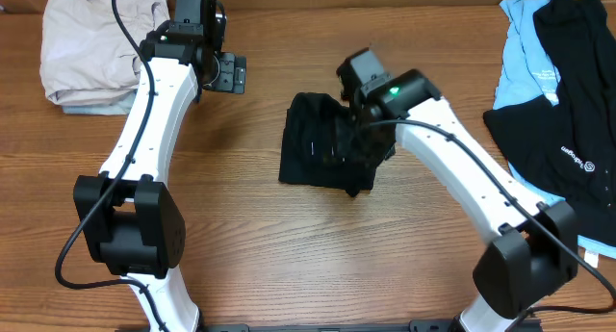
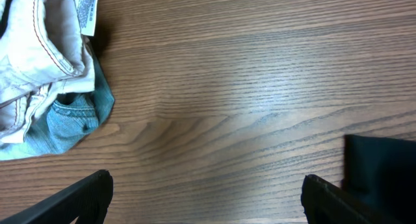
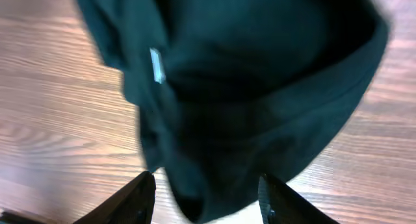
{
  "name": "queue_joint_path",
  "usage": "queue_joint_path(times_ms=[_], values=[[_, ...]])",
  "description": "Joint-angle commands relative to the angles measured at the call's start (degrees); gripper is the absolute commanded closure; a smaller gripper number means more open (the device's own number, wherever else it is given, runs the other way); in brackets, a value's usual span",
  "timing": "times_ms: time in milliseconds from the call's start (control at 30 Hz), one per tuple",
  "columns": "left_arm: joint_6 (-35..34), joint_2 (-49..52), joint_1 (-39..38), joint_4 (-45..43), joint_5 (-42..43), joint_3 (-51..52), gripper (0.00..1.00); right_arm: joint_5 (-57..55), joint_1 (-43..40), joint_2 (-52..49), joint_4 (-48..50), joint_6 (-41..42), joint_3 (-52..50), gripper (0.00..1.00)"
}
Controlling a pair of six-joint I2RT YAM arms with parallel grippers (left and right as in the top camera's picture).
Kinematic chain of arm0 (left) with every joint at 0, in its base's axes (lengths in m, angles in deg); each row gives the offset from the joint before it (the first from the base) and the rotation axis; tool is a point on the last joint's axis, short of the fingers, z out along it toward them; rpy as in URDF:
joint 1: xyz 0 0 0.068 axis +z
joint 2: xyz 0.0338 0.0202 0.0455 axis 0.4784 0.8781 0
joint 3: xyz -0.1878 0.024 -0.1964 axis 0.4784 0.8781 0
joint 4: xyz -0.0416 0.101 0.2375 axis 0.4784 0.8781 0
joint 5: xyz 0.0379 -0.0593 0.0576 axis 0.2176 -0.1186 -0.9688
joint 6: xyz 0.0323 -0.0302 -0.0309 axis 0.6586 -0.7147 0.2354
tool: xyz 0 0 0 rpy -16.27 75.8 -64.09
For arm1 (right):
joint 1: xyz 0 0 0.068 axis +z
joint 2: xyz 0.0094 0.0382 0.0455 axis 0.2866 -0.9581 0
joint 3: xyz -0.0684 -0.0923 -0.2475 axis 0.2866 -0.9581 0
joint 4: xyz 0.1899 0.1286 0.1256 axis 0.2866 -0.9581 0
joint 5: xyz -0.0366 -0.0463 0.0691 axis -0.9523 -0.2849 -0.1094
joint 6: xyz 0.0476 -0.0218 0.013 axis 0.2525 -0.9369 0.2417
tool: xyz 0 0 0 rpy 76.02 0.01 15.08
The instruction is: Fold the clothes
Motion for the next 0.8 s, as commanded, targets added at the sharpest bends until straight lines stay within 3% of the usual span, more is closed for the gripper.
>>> queue_joint_path(times_ms=[0,33,67,100,467,500,533,600,767], values=[[0.9,-0.87,0.07,-0.42,0.13,-0.33,0.06,2.56,0.63,-0.24,2.27,0.28,-3.41,0.49],[0.9,-0.87,0.11,-0.42,0.13,-0.33,0.06,2.99,0.81,-0.24,2.6,0.28,-3.63,0.54],[0.9,-0.87,0.15,-0.37,0.13,-0.33,0.06,3.48,1.18,-0.24,2.86,0.26,-3.61,0.77],[0.9,-0.87,0.2,-0.37,0.11,-0.33,0.06,3.91,1.55,-0.09,3.1,0.26,-3.43,0.93],[0.87,-0.87,0.22,-0.76,0.83,-0.31,0.06,6.58,13.55,-0.42,5.55,0.35,-2.08,0.96],[0.87,-0.87,0.24,-0.72,1.05,-0.31,0.06,6.29,14.67,-0.79,6.03,0.37,-2.12,0.89],[0.9,-0.87,0.26,-0.7,1.16,-0.31,0.06,5.73,16.59,-1.4,6.84,0.39,-2.21,0.44],[0.9,-0.87,0.24,-0.72,1.2,-0.31,0.06,4.66,17.66,-1.79,7.26,0.35,-2.19,0.25],[0.87,-0.87,0.24,-0.33,1.42,-0.31,0.06,2.05,11.17,-1.44,5.75,0.24,2.38,0.25]])
